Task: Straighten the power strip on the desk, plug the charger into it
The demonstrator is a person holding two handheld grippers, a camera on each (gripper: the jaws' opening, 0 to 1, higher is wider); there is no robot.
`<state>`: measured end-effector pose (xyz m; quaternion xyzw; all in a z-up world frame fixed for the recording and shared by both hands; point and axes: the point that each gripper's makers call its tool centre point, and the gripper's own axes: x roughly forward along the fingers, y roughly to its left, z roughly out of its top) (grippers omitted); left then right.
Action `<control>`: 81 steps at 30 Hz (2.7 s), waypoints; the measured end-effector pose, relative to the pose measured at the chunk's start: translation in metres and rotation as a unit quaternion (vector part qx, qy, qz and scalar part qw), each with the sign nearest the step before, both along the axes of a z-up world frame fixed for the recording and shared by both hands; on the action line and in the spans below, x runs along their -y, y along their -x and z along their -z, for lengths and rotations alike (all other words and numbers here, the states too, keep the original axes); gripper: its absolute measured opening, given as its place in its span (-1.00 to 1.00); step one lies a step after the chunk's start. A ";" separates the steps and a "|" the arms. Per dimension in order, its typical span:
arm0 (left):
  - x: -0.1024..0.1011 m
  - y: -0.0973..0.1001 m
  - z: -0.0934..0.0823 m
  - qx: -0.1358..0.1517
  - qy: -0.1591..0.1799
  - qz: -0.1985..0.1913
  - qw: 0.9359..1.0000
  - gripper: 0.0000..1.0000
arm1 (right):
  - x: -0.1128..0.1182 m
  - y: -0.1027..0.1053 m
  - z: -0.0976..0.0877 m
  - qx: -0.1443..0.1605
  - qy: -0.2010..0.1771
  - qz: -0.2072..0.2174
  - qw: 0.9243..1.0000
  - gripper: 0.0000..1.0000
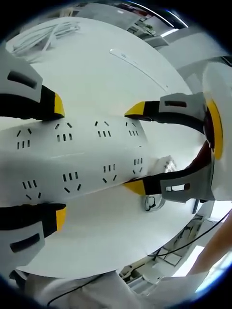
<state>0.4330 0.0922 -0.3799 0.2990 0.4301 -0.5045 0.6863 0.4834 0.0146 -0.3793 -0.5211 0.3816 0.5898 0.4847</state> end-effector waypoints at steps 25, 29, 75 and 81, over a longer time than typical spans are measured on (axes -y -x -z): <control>0.003 0.003 0.000 0.001 0.002 0.017 1.000 0.42 | 0.004 0.010 -0.001 0.001 -0.011 0.034 0.999 0.30; 0.004 0.004 0.000 0.001 0.003 0.019 1.000 0.41 | 0.005 0.013 -0.001 0.002 -0.010 0.041 0.999 0.30; 0.008 0.008 -0.002 0.002 0.008 0.038 0.999 0.41 | 0.009 0.027 -0.003 -0.001 -0.033 0.091 0.995 0.30; 0.009 0.008 -0.002 0.002 0.009 0.038 0.999 0.41 | 0.008 0.027 -0.002 -0.010 -0.024 0.084 0.996 0.30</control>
